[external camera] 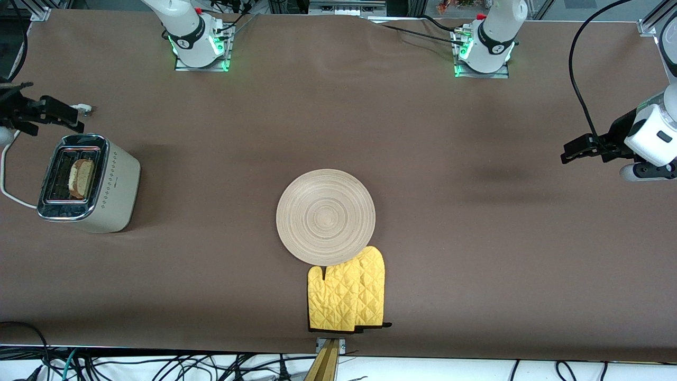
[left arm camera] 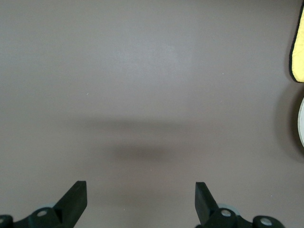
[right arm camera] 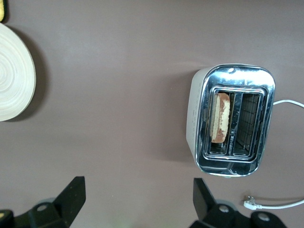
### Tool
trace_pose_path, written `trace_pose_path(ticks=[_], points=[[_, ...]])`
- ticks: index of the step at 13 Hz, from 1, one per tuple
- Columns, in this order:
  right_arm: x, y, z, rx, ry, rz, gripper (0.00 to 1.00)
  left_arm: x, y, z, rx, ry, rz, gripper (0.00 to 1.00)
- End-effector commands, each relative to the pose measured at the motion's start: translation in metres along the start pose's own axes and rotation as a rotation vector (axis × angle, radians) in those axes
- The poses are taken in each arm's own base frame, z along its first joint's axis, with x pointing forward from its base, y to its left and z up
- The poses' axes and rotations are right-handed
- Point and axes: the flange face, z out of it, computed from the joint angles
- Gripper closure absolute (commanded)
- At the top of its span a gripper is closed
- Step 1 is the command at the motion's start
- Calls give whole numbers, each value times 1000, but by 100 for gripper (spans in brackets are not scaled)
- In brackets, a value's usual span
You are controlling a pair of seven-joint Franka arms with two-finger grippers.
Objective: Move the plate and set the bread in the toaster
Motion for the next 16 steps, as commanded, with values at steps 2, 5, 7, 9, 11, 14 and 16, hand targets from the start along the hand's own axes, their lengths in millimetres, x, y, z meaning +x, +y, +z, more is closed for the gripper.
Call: trace_pose_path(ticks=[2, 5, 7, 9, 11, 14, 16], points=[[-10, -5, 3, -76, 1, -15, 0, 0, -2, -4, -22, -4, -6, 0], [-8, -6, 6, -81, -9, -15, 0, 0, -2, -4, -22, -4, -6, 0], [2, 1, 8, -75, -15, -7, 0, 0, -2, -4, -22, -4, -6, 0], [5, -1, 7, -76, -9, -11, 0, 0, -2, -4, -22, -4, -6, 0], [6, -3, 6, -79, -7, -16, 0, 0, -2, -3, -22, -5, -6, 0], [6, -2, 7, -79, -10, -14, 0, 0, -2, -3, -22, -5, -6, 0], [6, -2, 8, -79, -11, -17, 0, 0, -2, -2, -22, -7, -6, 0]])
